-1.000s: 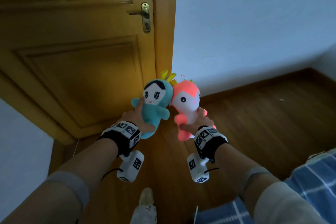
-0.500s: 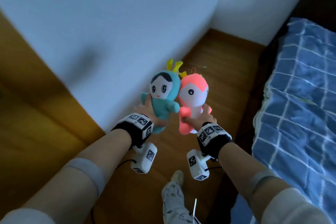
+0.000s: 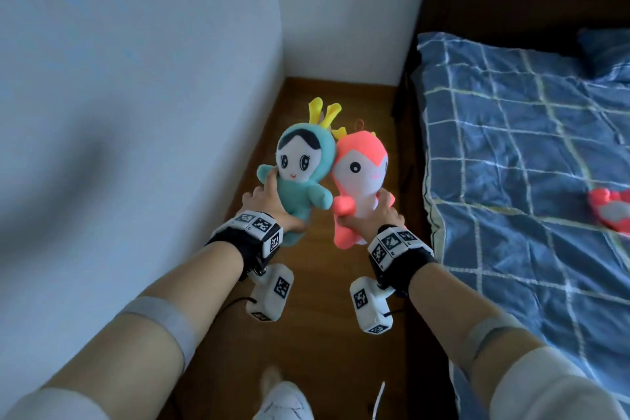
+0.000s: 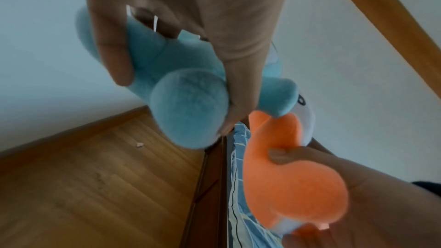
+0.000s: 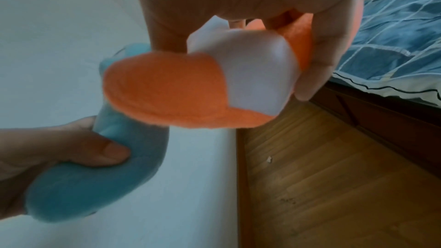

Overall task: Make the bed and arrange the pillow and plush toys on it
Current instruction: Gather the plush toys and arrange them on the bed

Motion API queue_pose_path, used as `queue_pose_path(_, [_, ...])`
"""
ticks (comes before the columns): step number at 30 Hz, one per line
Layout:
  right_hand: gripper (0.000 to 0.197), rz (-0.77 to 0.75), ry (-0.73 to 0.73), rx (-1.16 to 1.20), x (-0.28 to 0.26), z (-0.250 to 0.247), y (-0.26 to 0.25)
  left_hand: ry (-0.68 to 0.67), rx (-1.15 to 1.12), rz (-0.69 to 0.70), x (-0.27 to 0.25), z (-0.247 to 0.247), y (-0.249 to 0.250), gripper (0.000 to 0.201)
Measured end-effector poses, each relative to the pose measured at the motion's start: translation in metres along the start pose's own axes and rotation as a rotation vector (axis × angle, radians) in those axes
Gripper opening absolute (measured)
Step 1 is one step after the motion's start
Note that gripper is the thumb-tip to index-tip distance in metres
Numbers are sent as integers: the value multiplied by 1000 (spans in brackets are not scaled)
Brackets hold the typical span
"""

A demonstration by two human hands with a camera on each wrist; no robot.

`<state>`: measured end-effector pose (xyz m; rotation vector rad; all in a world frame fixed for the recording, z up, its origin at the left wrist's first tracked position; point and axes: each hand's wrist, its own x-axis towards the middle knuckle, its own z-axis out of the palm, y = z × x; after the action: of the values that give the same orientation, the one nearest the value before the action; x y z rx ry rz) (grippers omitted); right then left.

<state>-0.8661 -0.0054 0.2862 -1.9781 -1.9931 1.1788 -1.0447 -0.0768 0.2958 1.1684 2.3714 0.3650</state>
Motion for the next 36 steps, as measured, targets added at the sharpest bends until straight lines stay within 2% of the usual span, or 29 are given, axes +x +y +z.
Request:
queue_pose_path(6, [98, 117, 122, 75, 127, -39, -28, -54, 64, 170, 150, -1, 76, 111])
queue_pose_path(14, [98, 221, 290, 244, 286, -109, -85, -118, 115, 383, 337, -39, 196, 113])
queue_pose_path(18, [100, 322, 327, 300, 345, -143, -77, -206, 137, 470, 403, -20, 261, 116])
queue_pose_path(22, [98, 410, 386, 291, 426, -183, -60, -259, 160, 541, 473, 13, 333, 118])
queue_pose_path(26, [97, 415, 392, 312, 516, -229, -58, -267, 138, 537, 552, 32, 403, 113])
queue_pose_path(31, [93, 393, 402, 318, 623, -301, -77, -235, 75, 523, 647, 23, 493, 103])
queue_pose_path(36, [89, 351, 375, 240, 734, -353, -112, -221, 20, 461, 743, 23, 545, 107])
